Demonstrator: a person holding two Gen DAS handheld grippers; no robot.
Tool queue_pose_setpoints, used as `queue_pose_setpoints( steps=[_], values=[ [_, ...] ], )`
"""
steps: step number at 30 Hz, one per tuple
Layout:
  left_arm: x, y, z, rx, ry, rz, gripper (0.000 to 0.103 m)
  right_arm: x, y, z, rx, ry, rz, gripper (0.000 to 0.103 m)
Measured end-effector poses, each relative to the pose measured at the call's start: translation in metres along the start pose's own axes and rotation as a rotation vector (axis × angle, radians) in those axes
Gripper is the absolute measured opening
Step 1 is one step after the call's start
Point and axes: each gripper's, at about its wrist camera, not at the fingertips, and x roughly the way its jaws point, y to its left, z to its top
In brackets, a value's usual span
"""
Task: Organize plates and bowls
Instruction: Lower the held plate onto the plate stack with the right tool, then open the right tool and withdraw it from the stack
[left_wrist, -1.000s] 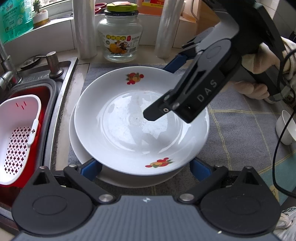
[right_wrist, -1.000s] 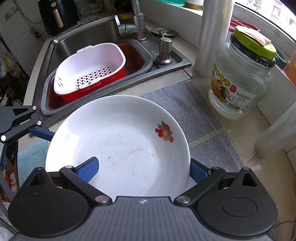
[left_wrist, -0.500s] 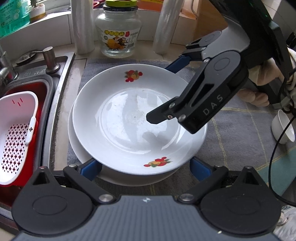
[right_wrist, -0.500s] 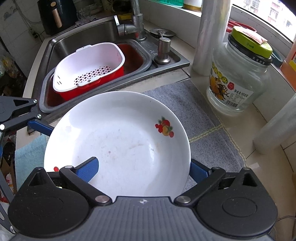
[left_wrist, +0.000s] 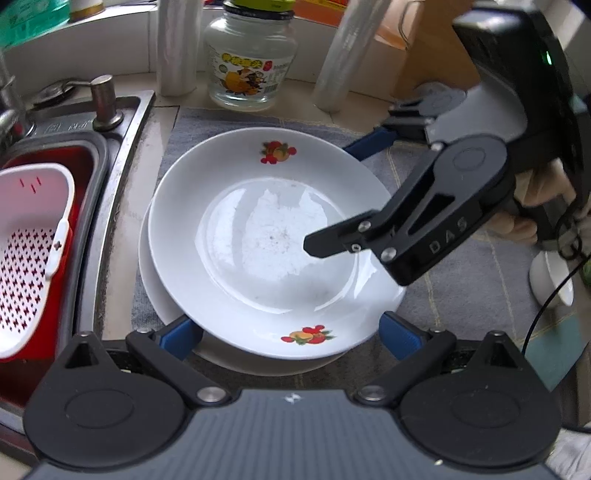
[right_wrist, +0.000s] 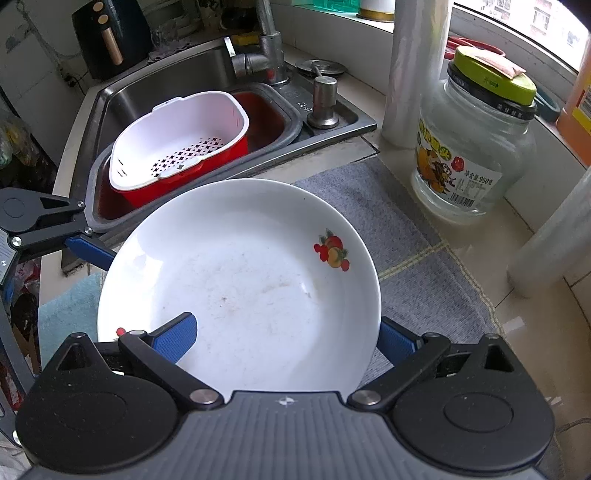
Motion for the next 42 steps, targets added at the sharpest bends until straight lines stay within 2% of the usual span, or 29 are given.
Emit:
queue_pose_setpoints(
  steps=[4,10,24,29,42],
  values=[
    [-0.003,0.006,-0.001,-0.068,-0.026,-0.02,0.1,0.002,0.001,-0.001,0.003,0.003,0.001,0.103],
    [-0.006,0.005,-0.004,-0.117,-0.067,-0.007,0.1,0.004,0.001,-0.001,0.009,0.002,0.008,0.103],
    [-0.003,-0.001,0.003,-0.166,-0.045,0.056,0.1,0.008,0.002,0.001,0.008,0.015,-0.003,0.103],
    [-0.004,-0.006,0.004,-0.164,-0.04,0.098,0.1,0.012,0.003,0.003,0.02,0.025,0.0,0.103],
    [0.003,-0.014,0.001,-0.069,-0.006,0.223,0.101,0.016,0.006,0.001,0.019,0.017,-0.012,0.103]
  ],
)
